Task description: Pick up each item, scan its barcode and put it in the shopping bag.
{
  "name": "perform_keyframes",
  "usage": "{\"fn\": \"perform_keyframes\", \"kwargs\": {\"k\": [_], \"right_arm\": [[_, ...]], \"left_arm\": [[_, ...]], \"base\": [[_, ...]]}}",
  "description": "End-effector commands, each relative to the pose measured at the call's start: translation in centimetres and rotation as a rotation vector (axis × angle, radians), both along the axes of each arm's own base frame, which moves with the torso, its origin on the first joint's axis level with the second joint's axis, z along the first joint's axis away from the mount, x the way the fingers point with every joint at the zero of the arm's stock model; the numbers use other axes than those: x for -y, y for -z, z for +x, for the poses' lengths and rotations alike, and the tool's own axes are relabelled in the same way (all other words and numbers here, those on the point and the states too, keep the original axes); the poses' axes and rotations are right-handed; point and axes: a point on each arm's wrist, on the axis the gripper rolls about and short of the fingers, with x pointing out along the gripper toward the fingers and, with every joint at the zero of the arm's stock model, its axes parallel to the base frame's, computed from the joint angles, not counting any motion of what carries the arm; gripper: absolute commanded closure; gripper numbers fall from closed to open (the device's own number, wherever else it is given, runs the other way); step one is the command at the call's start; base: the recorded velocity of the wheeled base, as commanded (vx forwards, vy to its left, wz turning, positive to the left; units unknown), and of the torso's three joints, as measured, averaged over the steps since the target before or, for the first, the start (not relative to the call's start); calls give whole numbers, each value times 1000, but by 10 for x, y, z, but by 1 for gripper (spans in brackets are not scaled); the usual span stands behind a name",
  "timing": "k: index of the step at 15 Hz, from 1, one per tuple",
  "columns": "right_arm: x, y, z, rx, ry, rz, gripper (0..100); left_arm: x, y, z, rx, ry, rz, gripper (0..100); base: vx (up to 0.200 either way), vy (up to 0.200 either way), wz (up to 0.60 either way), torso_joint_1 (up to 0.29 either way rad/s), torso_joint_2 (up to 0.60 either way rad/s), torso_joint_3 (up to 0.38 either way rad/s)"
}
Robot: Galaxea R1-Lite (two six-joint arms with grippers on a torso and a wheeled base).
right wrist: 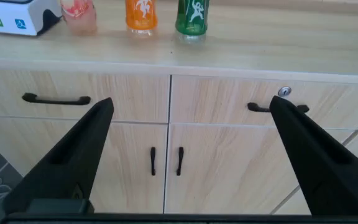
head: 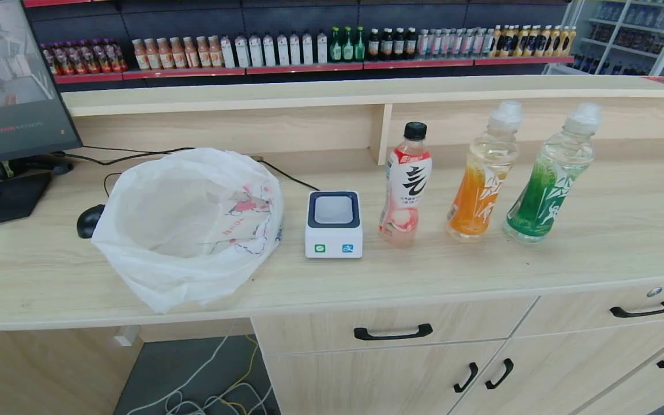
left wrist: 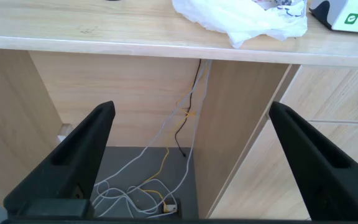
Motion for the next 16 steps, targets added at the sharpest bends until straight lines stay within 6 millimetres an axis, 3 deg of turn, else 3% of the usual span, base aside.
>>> {"fn": "perform_keyframes", "kwargs": {"k": [1, 5, 8, 12, 14, 16], "right_arm": [[0, -39, 27, -29, -14, 13, 0], [-8, -48, 83, 22, -138, 12, 0], [-23, -63, 143, 133, -186, 20, 0], [-57, -71, 206, 310, -264, 69, 0], [-81, -70, 219, 288, -288, 95, 0], [-105, -67, 219, 267, -275, 100, 0]], "left_arm": [[0, 0, 0, -2, -1, -1, 0], [0, 0, 0, -2, -1, -1, 0], [0, 0, 0, 0, -1, -1, 0], [0, 0, 0, 0, -1, -1, 0], [0, 0, 0, 0, -1, -2, 0], [0, 0, 0, 0, -1, -1, 0]], "base": [[0, 0, 0, 0, 0, 0], [0, 0, 0, 0, 0, 0], [0, 0, 0, 0, 0, 0], [0, 0, 0, 0, 0, 0], [0, 0, 0, 0, 0, 0], [0, 0, 0, 0, 0, 0]]}}
